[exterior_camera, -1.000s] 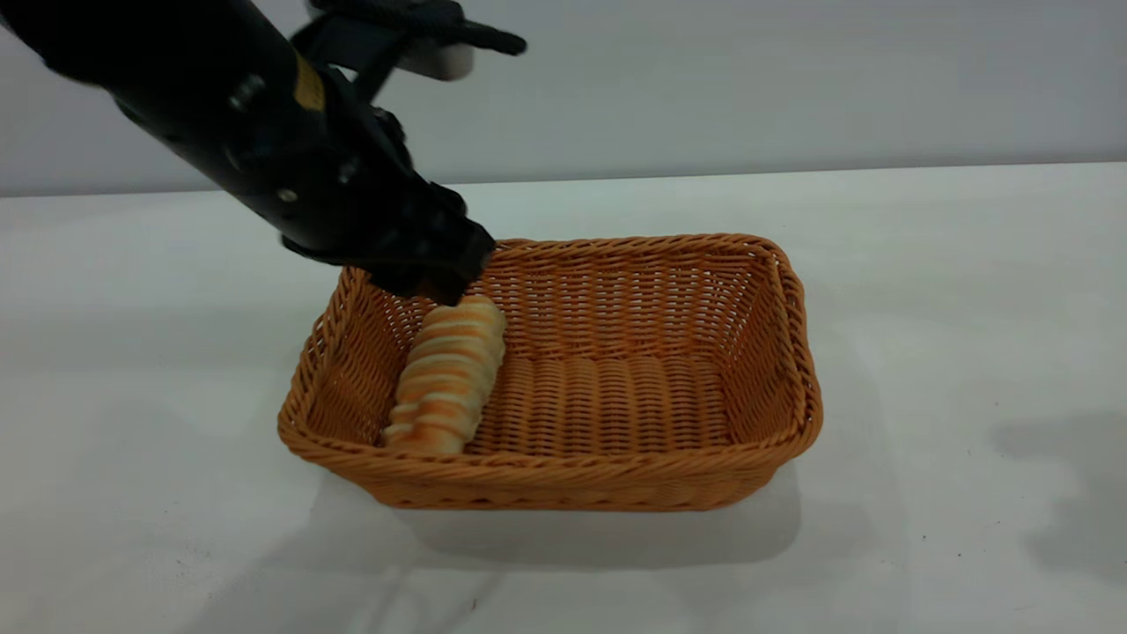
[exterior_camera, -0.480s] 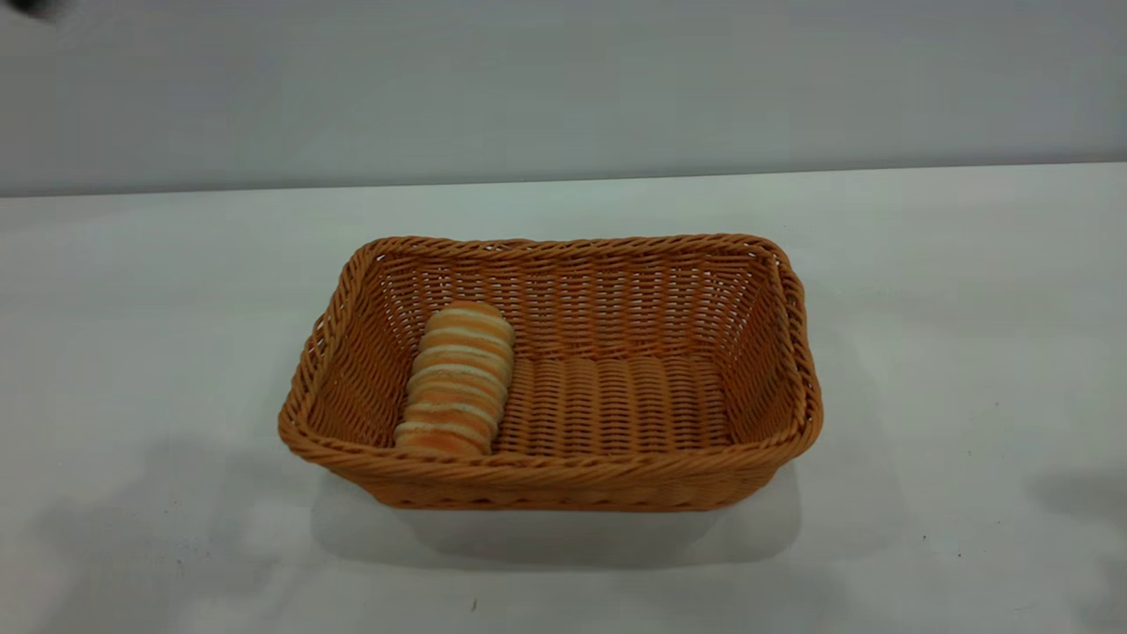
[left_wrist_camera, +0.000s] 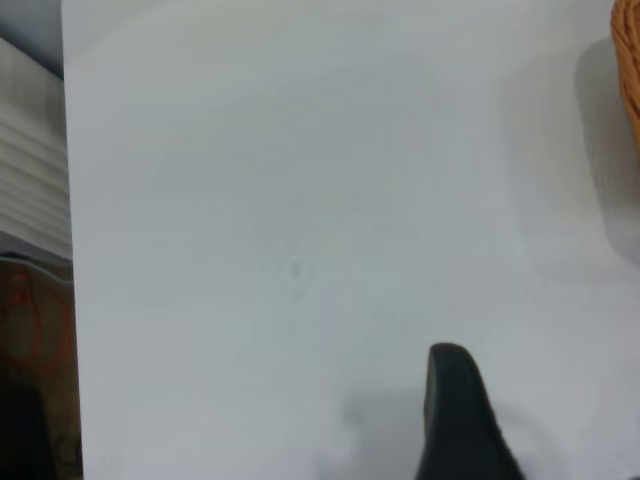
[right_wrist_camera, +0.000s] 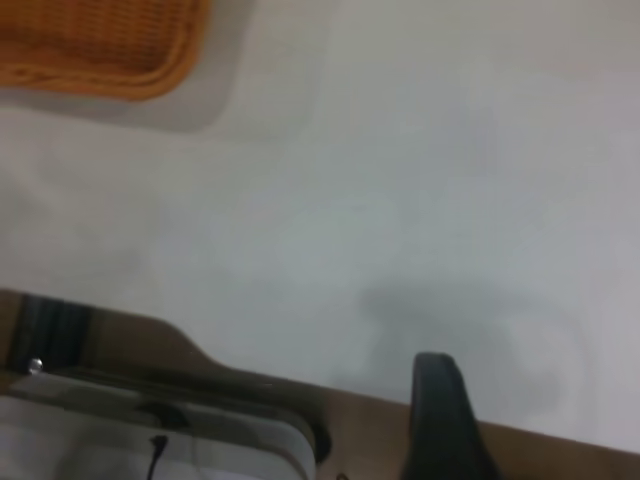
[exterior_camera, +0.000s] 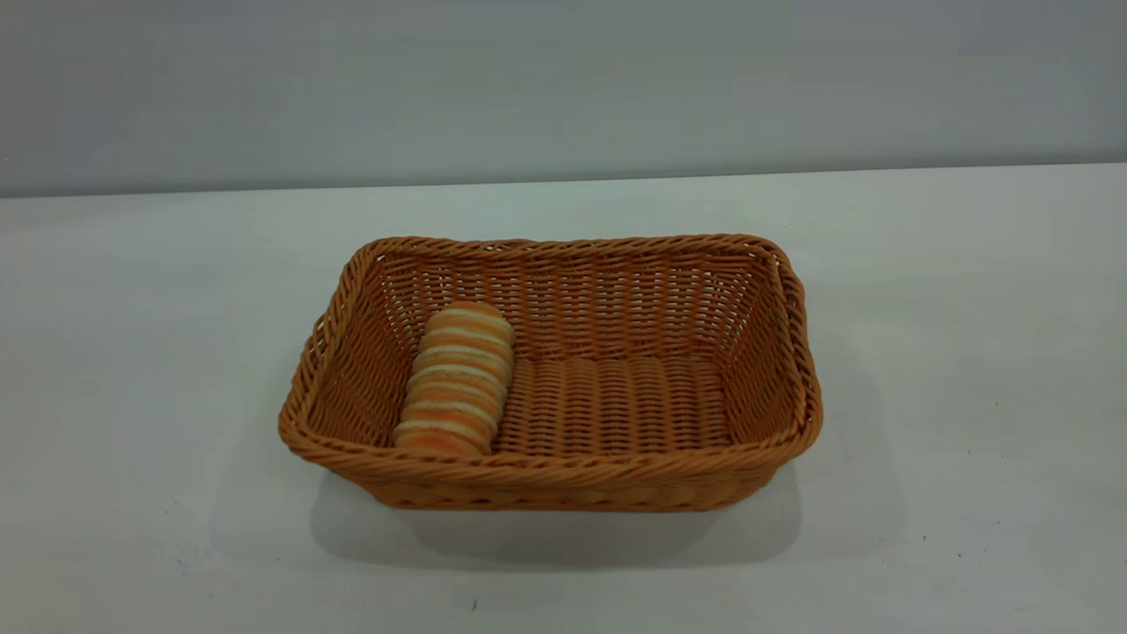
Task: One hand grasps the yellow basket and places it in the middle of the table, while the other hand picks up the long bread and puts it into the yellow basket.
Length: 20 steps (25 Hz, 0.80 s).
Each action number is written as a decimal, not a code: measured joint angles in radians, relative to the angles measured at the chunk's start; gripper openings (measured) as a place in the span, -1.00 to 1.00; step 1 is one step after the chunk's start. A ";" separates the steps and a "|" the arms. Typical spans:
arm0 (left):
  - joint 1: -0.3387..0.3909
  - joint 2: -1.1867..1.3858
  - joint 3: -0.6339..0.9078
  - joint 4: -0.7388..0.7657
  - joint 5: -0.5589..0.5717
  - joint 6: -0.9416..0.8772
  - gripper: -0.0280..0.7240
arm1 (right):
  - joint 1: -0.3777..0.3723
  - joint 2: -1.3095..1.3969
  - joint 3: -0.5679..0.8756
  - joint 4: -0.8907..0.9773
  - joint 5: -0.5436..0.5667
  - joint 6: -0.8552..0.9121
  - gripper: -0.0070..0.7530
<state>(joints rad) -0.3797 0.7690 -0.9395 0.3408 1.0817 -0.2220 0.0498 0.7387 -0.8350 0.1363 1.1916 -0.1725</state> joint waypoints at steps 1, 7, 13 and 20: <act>0.000 -0.034 0.031 -0.006 0.003 0.000 0.37 | 0.000 -0.047 0.025 0.014 0.001 -0.019 0.39; 0.000 -0.275 0.192 -0.063 0.018 0.000 0.37 | 0.000 -0.303 0.160 0.070 0.016 -0.121 0.39; 0.000 -0.482 0.303 -0.075 0.031 0.017 0.37 | 0.000 -0.496 0.260 0.061 0.013 -0.157 0.39; 0.000 -0.674 0.394 -0.117 0.079 0.017 0.37 | 0.000 -0.601 0.350 0.060 -0.022 -0.159 0.39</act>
<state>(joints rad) -0.3797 0.0951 -0.5456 0.2239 1.1610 -0.2046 0.0498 0.1382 -0.4846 0.1962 1.1691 -0.3311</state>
